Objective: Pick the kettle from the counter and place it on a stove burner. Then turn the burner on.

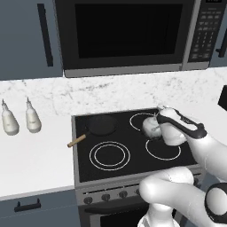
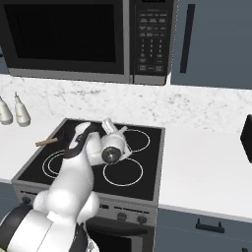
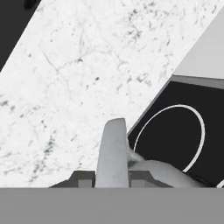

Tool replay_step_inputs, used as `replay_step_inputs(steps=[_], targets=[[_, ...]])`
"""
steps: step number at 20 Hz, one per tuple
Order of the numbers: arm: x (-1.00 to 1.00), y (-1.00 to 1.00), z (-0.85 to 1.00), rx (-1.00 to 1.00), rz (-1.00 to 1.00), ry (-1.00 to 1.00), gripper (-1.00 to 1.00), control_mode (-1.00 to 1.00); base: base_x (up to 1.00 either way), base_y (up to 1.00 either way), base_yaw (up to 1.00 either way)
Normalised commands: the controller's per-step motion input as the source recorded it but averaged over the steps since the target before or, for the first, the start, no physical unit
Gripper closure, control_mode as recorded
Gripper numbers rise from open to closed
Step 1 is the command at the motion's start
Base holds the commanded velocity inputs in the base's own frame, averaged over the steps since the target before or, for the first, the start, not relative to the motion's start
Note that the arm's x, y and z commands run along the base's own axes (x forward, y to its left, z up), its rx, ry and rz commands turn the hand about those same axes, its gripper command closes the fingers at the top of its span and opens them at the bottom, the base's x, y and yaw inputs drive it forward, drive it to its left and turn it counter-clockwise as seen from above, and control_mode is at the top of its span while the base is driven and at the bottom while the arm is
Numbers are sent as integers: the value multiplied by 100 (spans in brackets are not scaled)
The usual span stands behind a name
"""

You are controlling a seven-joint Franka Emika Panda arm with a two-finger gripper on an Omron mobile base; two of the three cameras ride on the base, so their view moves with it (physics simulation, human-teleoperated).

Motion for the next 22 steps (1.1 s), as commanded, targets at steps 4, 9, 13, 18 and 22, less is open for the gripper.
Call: replay_step_inputs(steps=[4,9,13,18,22], targets=[[-10,-48,-12,3,-4,18,100,-100,0,0,0],[0,-18,-49,0,0,16,100,-100,0,0,0],[0,-39,-60,0,0,5,100,-100,0,0,0],[0,-32,-63,4,0,5,100,-100,0,0,0],[0,0,-21,9,0,5,100,-100,0,0,0]])
